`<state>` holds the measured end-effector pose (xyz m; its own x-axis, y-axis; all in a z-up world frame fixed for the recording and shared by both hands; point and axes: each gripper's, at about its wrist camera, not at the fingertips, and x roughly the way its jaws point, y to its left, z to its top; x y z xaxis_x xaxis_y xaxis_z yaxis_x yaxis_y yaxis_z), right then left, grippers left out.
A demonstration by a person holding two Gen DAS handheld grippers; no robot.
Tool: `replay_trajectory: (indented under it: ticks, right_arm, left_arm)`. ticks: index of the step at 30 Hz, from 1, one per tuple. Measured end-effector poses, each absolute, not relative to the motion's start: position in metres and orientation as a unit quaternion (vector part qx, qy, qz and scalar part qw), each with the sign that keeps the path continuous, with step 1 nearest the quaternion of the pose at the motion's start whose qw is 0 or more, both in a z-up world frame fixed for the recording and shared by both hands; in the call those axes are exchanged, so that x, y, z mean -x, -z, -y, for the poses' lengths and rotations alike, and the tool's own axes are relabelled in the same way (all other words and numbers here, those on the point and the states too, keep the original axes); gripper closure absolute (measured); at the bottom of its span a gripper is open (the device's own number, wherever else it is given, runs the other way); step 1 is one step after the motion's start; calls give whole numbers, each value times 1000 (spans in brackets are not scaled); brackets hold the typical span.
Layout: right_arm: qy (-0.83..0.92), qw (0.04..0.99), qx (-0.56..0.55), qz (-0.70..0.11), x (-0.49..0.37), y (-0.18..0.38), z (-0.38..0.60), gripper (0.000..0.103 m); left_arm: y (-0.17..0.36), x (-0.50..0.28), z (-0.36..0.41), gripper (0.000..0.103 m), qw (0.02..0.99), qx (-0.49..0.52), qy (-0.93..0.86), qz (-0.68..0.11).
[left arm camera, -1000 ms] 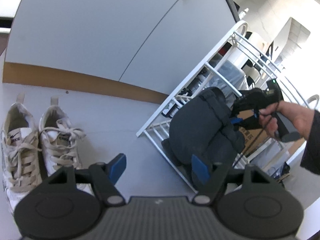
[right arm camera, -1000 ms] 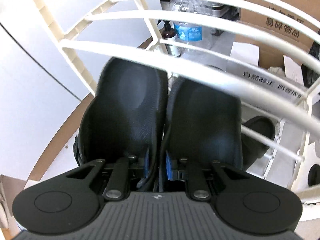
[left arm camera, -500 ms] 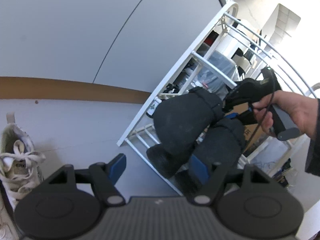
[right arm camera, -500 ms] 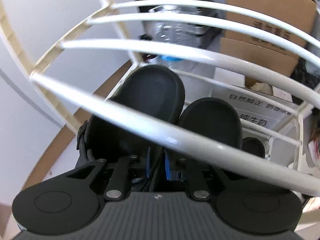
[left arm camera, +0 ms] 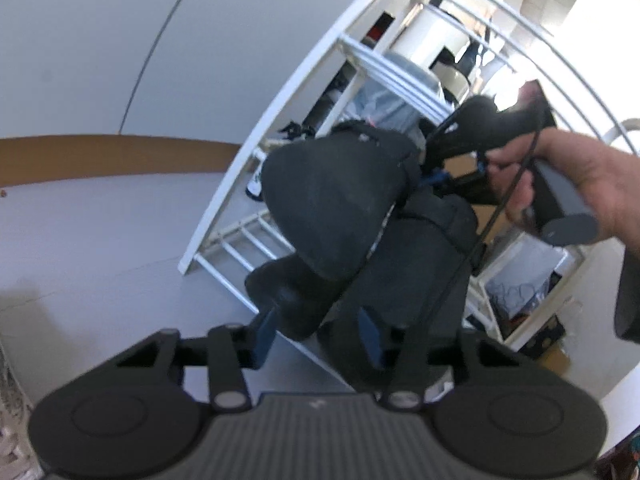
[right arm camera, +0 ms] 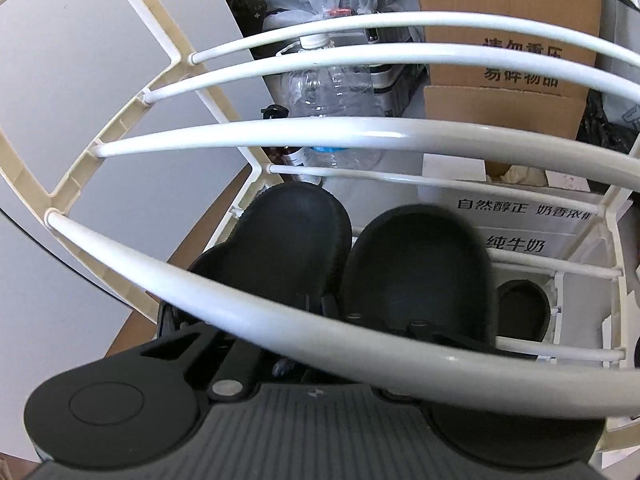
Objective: Organize scattered shoes
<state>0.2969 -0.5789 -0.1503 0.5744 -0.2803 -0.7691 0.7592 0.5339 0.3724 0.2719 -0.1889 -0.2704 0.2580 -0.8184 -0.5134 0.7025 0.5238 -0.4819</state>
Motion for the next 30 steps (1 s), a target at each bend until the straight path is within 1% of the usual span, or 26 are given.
replay_trajectory:
  ticks: [2,3,4,8,10,14,16,18,26,29,30]
  right_arm:
    - [318,812,-359,-333,-296,152,580,99]
    - [318,812,-356,-336,-295,154,581,99]
    - [315,813,-358,-334,-293,156,583,99]
    - [307,819,-358,-328,-291,159,584,99]
    - [305,822,-354,-328,-292,159,582,98]
    - [302,827,-346,-326,-292,159,578,98]
    - [302,829,-341,-324,-291,159,575,98]
    - [301,831,-338,-324,-290,159,573,98]
    - [301,830,-340,-325,-290,160,576,98]
    - [301,830,-339,-326,-291,160,576,97]
    - [301,829,-339,-327,-291,161,576,97]
  left_arm:
    - [277,-273,192,56,785,71,483,-382]
    - [280,-273,194,54,783,69,482,-387]
    - [282,-274,195,53,783,69,481,-389]
    - [287,-278,190,52,780,92,481,-390]
    - [285,-276,187,54,785,84,478,-384]
    - [288,-274,172,54,790,74,475,-381]
    - [295,-277,170,60,788,68,474,-388]
    - [301,-277,174,62,781,50,480,-396]
    - [313,-272,206,63,771,15,499,-396]
    - [316,-272,201,64,767,34,505,-395]
    - [317,-273,200,67,765,41,507,-396]
